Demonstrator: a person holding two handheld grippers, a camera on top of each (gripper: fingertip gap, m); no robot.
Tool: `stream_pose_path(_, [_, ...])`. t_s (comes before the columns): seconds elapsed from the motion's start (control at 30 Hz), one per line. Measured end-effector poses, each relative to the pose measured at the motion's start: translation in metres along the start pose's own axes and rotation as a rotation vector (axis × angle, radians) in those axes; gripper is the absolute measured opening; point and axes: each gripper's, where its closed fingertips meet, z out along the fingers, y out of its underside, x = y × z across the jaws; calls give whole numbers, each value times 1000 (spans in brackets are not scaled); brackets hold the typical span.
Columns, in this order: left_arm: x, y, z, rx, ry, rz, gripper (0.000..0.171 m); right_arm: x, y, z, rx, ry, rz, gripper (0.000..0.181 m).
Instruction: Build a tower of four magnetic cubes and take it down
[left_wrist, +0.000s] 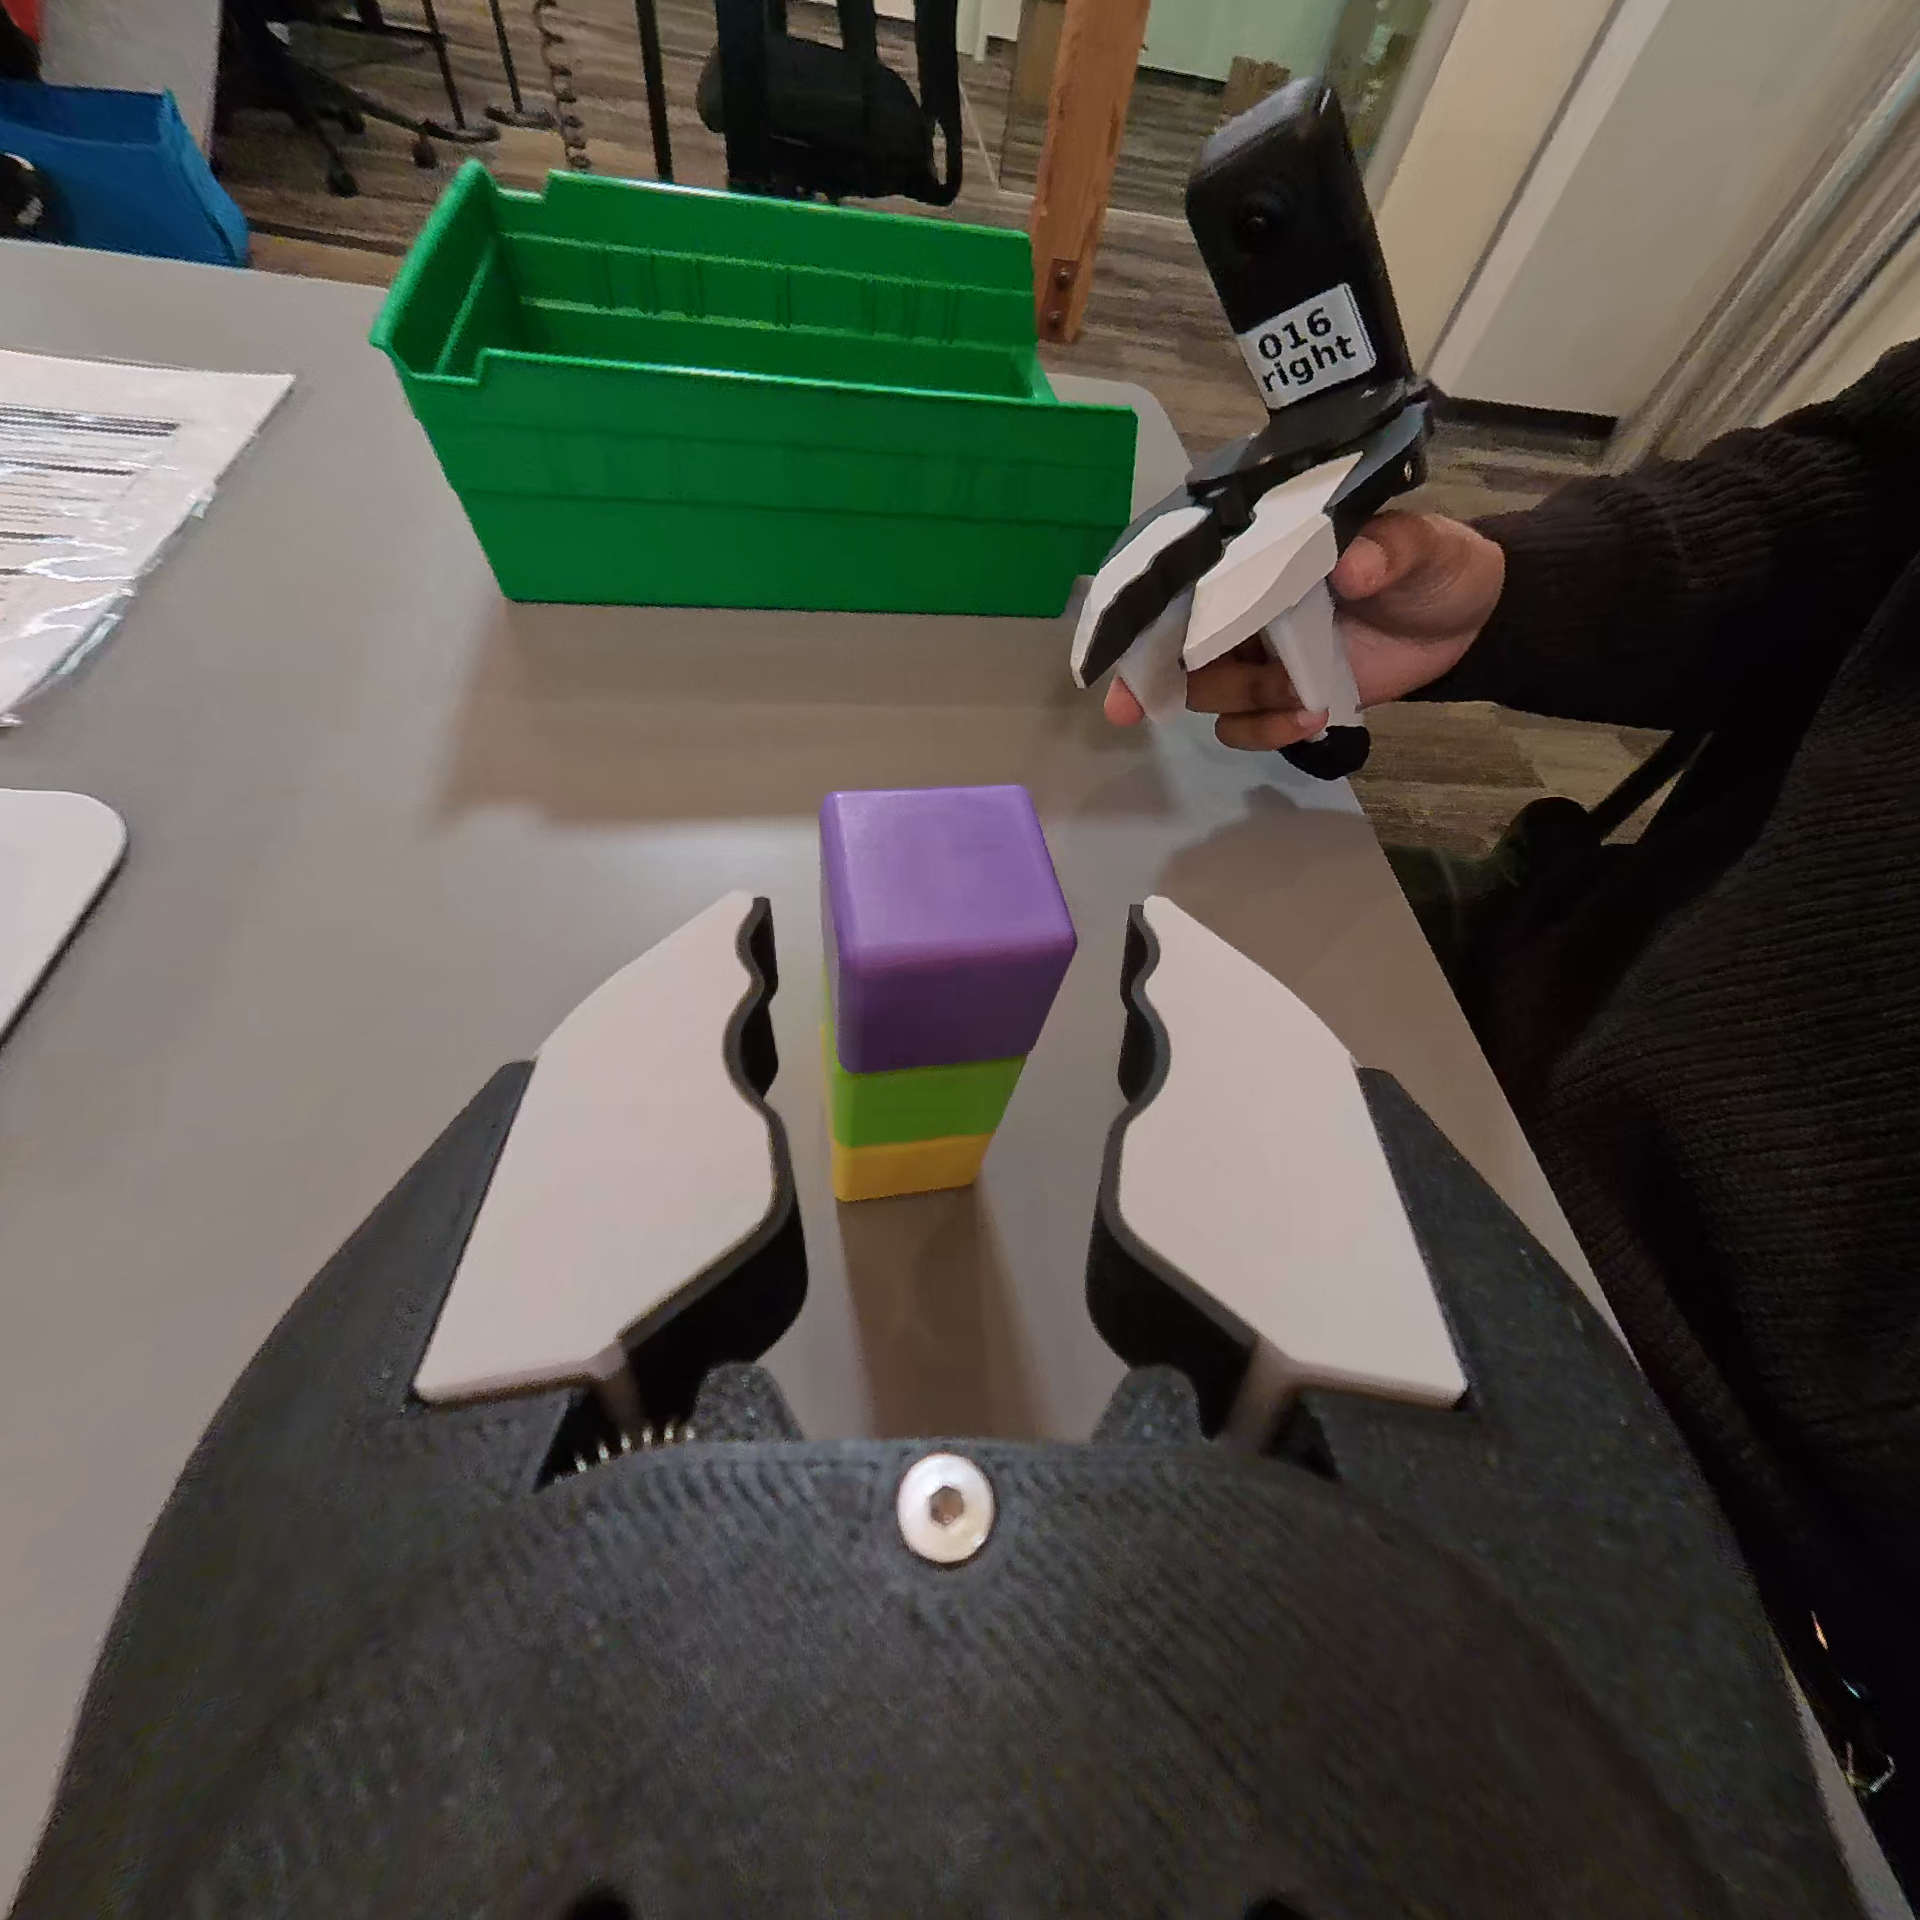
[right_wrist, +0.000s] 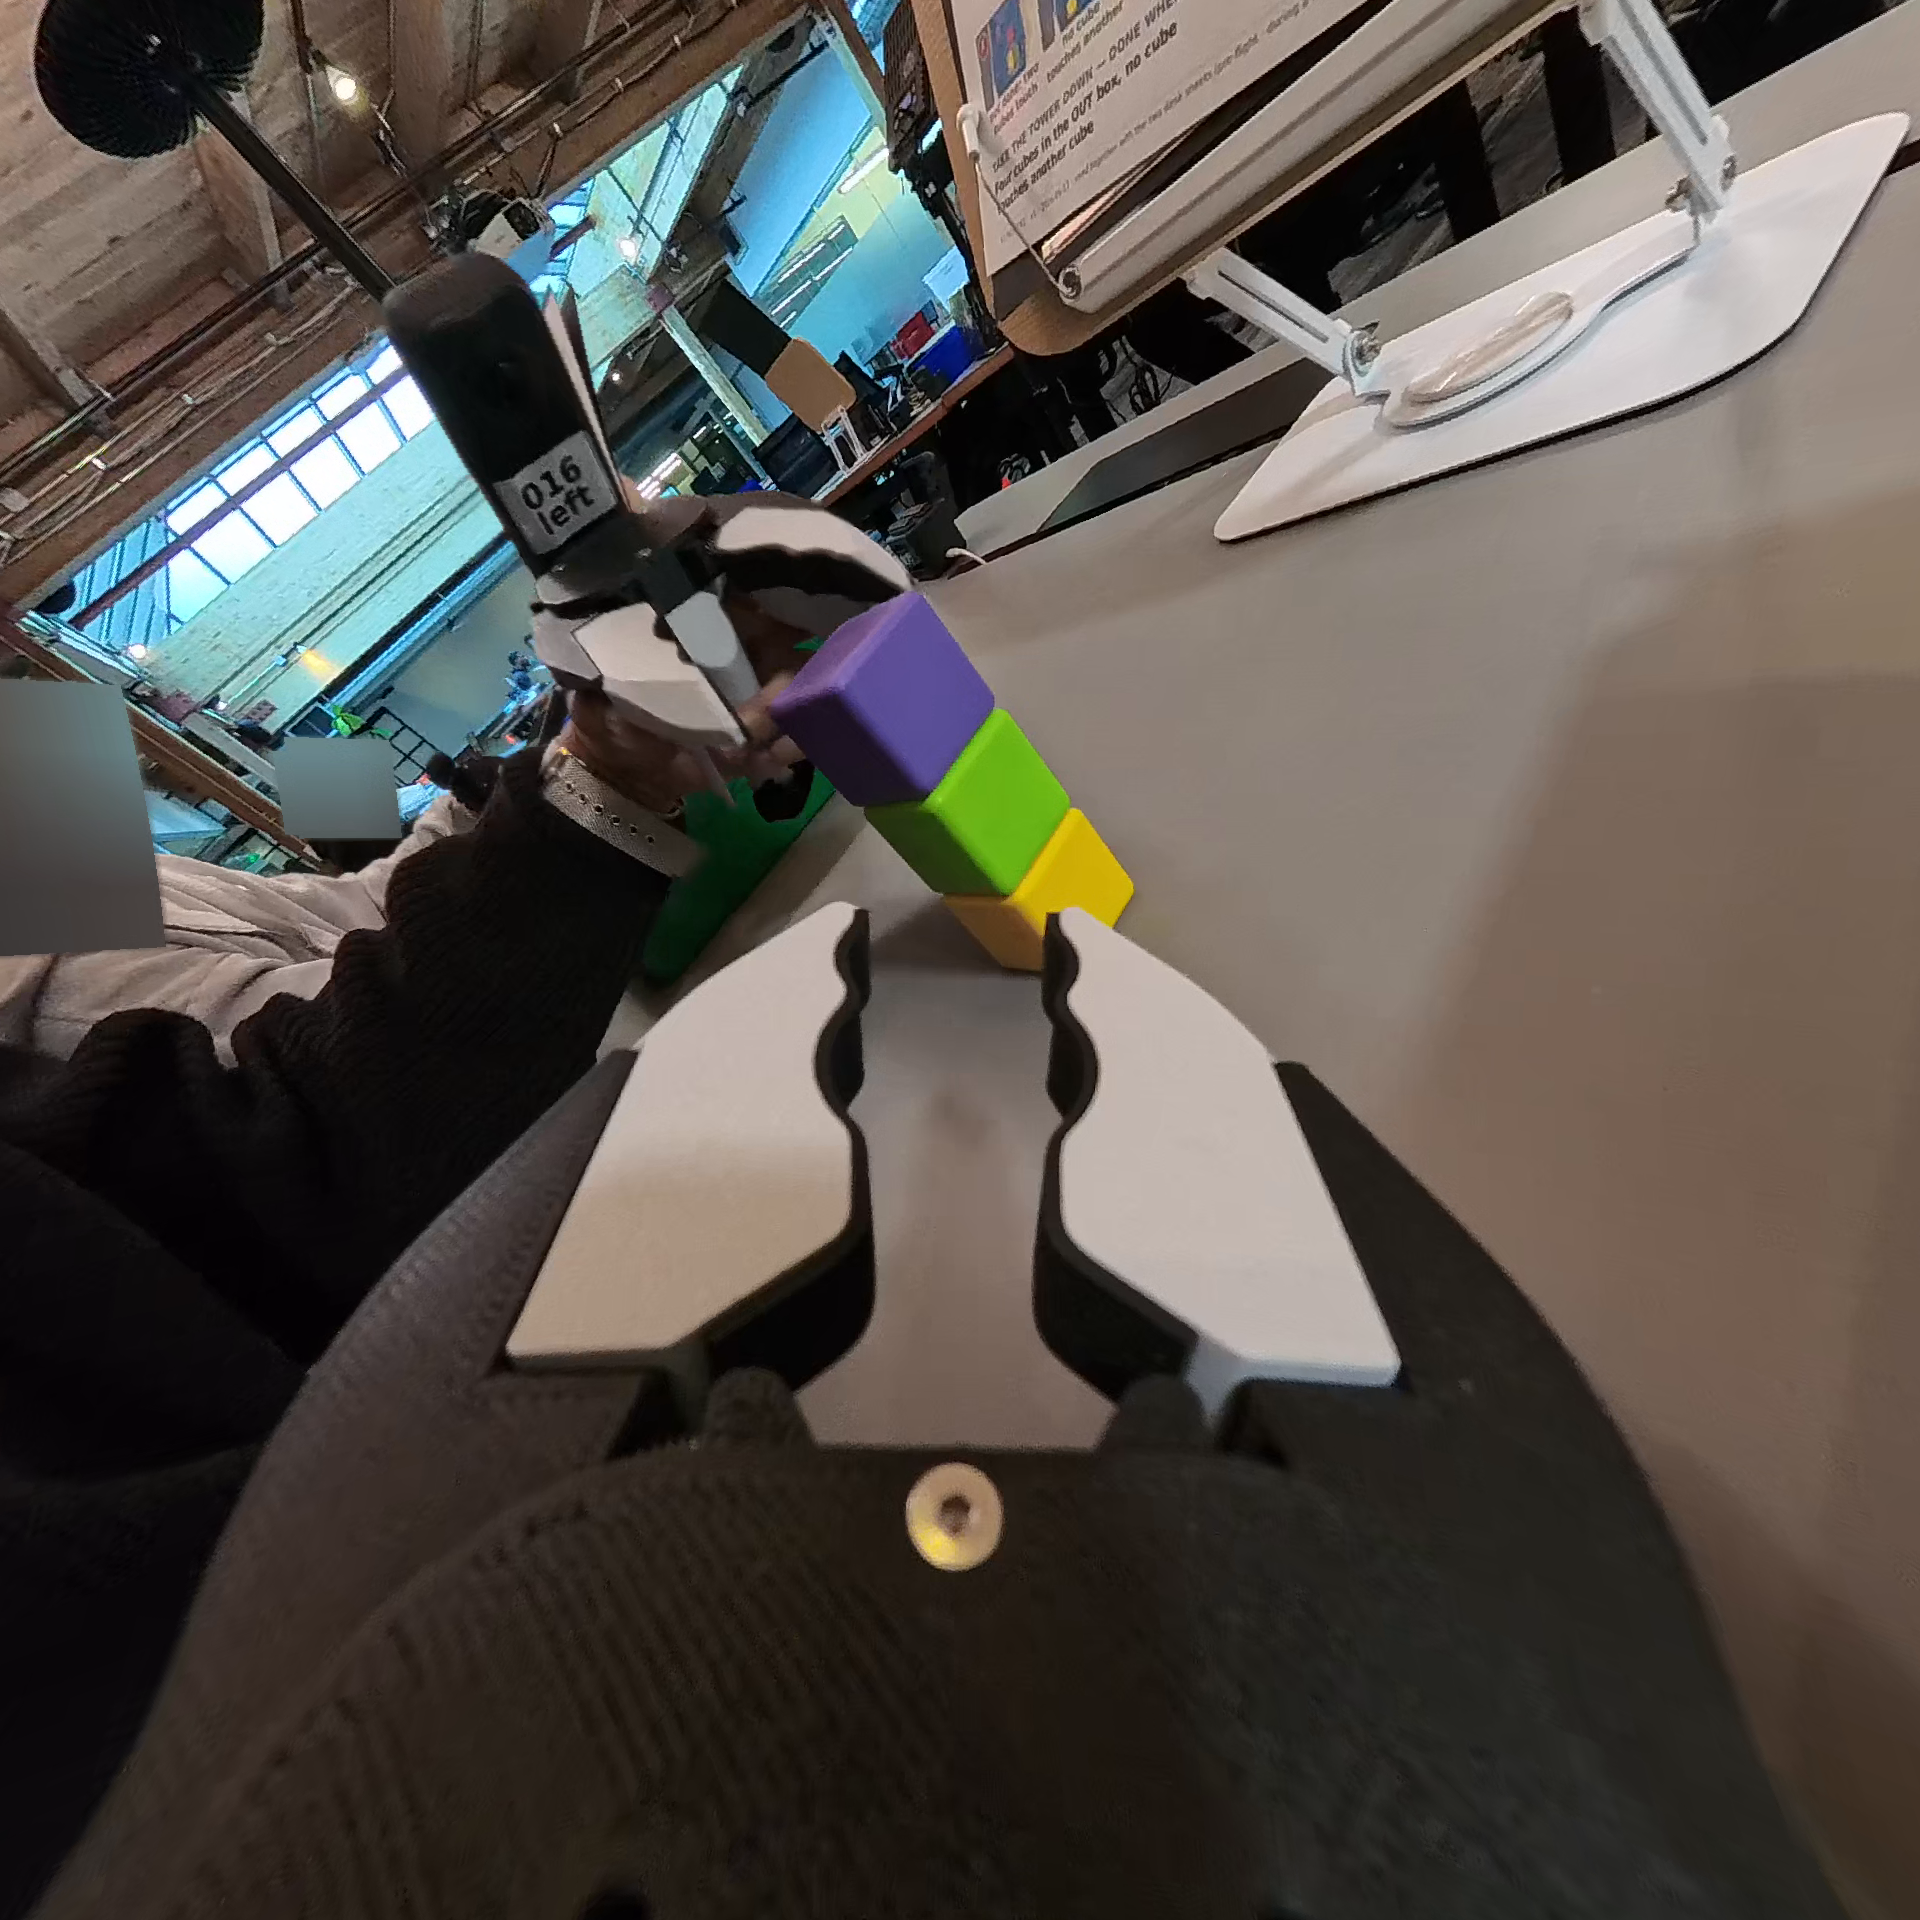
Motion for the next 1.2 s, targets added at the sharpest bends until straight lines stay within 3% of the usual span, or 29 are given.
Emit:
stream_pose_path(0.13, [-2, -20, -31, 62, -76, 17, 63, -2, 0, 5, -6, -16, 5, 32])
stream_pose_path(0.23, [-12, -51, -78, 184, -221, 24, 62, -4, 0, 10, -13, -30, 6, 32])
stream_pose_path(0.3, [-35, -68, -128, 276, -455, -7, 62, -4, 1, 13, -19, -36, 6, 32])
stream_pose_path(0.37, [-66, -69, -195, 334, -787, -76, 62, -4, 1, 16, -23, -44, 11, 32])
stream_pose_path(0.43, [-90, -43, -272, 327, -1158, -177, 62, -5, 1, 19, -26, -52, 17, 33])
stream_pose_path(0.5, [-98, 4, -337, 260, -1449, -306, 64, -5, 1, 22, -30, -58, 21, 33])
stream_pose_path(0.6, [-102, 83, -384, 146, -1612, -538, 67, -7, 2, 26, -40, -63, 13, 33])
stream_pose_path(0.73, [-106, 172, -395, -55, -1682, -769, 70, -7, 5, 30, -55, -62, -3, 33])
stream_pose_path(0.83, [-106, 210, -397, -174, -1728, -858, 70, -7, 5, 30, -58, -58, -11, 33])
stream_pose_path(1.07, [-107, 238, -390, -246, -1707, -940, 68, -5, 3, 29, -51, -57, -2, 33])
stream_pose_path(1.2, [-106, 246, -386, -197, -1663, -998, 62, -7, 4, 29, -53, -60, -4, 33])
